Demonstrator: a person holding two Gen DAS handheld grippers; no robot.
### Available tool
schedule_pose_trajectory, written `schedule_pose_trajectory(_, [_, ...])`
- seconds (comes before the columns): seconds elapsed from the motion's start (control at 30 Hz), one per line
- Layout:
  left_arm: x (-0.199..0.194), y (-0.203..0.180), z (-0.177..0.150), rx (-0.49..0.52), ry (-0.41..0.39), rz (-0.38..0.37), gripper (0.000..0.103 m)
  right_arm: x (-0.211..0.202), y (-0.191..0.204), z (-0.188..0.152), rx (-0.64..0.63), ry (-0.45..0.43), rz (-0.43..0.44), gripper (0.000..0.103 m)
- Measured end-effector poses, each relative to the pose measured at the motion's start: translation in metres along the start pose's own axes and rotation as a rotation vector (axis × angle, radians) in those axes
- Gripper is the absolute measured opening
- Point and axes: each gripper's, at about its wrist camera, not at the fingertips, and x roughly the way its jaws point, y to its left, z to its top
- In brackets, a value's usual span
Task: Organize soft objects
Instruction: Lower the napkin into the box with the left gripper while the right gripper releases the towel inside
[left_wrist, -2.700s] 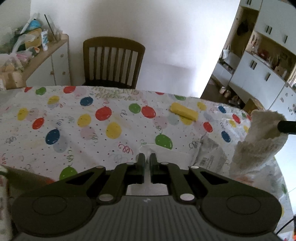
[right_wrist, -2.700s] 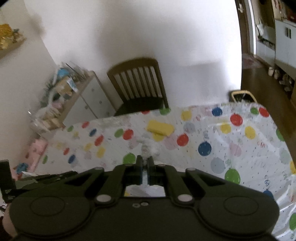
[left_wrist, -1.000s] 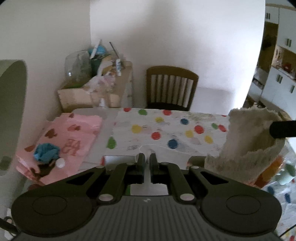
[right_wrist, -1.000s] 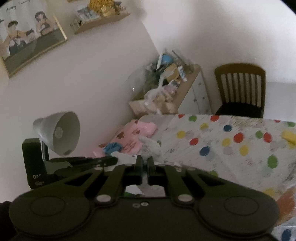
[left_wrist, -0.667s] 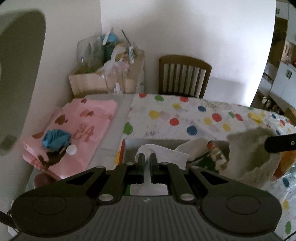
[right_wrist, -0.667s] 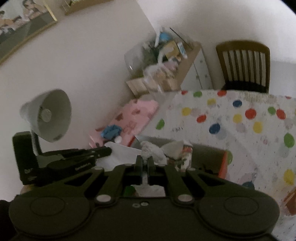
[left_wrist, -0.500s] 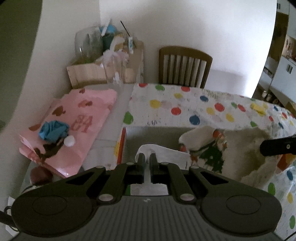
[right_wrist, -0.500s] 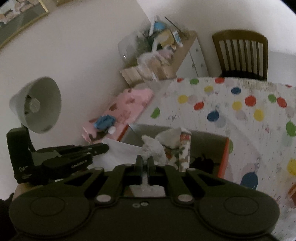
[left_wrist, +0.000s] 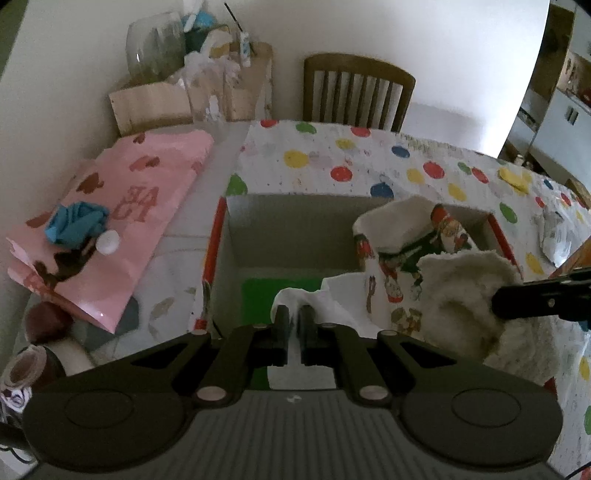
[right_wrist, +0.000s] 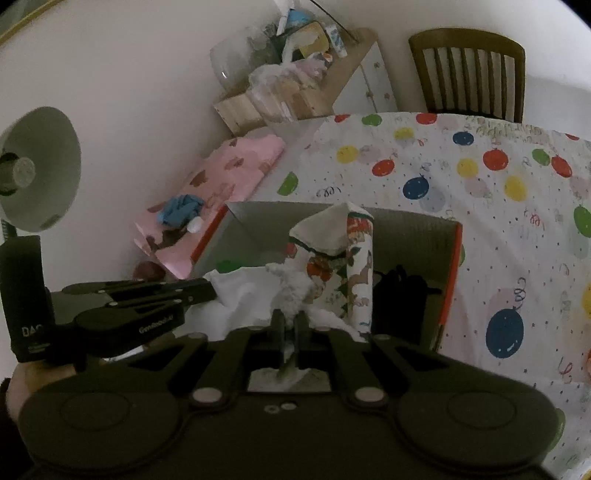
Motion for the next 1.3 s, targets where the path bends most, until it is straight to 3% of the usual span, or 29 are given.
schedule_pose_trajectory(0.33, [0.013, 0.002, -0.008, -0.011, 0.039, -0.022, 0.005, 0.01, 0.0, -0.003, 0.025, 0.011, -0.023, 0.014])
schedule_pose_trajectory(0.67, [0.003, 0.012, -0.004, -0.046, 0.041, -0.065, 0.006, 0.0, 0.016, -0.004, -0.027, 0.001, -0.052, 0.025])
schedule_pose_trajectory(0.97, [-0.012, 0.006, -0.007, 0.015, 0.022, -0.055, 0.007, -0.017, 0.029, -0.004, -0.061, -0.033, -0.072, 0.038])
schedule_pose_trajectory(1.13, [-0.02, 0.004, -0.007, 0.042, 0.01, -0.076, 0.023, -0.028, 0.035, -0.005, -0.074, -0.05, -0.08, 0.042])
schedule_pose_trajectory(1.17, [-0.022, 0.004, -0.008, 0.045, 0.007, -0.077, 0.033, -0.03, 0.036, -0.006, -0.077, -0.053, -0.081, 0.044])
schedule_pose_trajectory(1.23, [-0.026, 0.002, -0.008, 0.058, -0.004, -0.087, 0.065, -0.036, 0.039, -0.008, -0.09, -0.062, -0.085, 0.047])
schedule_pose_trajectory(1.3, [-0.03, 0.001, -0.009, 0.067, -0.016, -0.093, 0.071, -0.04, 0.043, -0.01, -0.103, -0.068, -0.09, 0.052])
